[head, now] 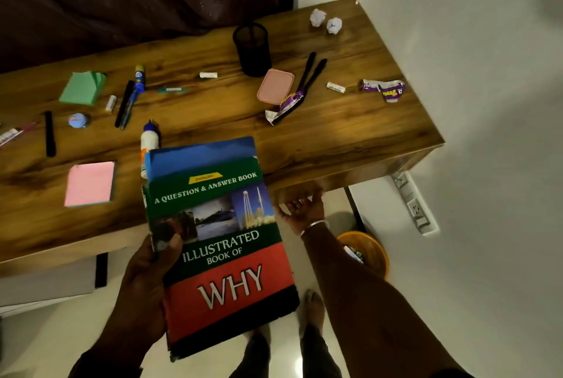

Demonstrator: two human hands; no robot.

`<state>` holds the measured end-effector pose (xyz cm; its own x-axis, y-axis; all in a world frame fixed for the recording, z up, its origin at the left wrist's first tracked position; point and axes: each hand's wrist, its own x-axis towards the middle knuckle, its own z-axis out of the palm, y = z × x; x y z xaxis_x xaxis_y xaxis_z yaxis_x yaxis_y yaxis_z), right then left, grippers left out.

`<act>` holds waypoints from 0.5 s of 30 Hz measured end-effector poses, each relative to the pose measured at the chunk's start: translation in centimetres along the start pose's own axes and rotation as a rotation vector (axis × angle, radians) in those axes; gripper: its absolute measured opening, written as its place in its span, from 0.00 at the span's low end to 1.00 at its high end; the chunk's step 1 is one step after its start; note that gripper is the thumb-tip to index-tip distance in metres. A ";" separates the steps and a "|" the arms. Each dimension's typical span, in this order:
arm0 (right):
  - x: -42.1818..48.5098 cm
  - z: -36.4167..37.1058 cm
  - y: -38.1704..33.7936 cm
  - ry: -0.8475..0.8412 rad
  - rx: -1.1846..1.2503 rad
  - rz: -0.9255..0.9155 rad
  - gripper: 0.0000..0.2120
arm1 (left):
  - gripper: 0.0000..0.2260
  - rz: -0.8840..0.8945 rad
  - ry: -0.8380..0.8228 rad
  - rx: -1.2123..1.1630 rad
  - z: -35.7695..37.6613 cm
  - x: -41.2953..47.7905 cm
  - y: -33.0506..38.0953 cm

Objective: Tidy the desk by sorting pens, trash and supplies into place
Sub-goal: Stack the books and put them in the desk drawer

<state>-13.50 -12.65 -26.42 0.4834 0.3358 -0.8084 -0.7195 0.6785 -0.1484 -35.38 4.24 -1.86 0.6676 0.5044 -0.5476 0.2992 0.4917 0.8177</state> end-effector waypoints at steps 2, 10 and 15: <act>0.0 0.0 -0.1 -0.018 0.028 0.009 0.37 | 0.12 -0.011 0.011 0.016 0.1 -0.2 -0.4; 0.4 -0.2 -0.1 -0.010 0.009 -0.006 0.33 | 0.12 -0.042 0.024 -0.004 1.3 -0.7 -0.6; 0.4 -0.6 -0.1 -0.021 -0.032 -0.015 0.31 | 0.11 -0.055 0.039 0.004 1.5 -0.4 -0.5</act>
<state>-13.49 -12.98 -27.02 0.5041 0.3394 -0.7942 -0.7275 0.6625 -0.1787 -34.73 2.75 -1.77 0.6229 0.5045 -0.5979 0.3374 0.5163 0.7872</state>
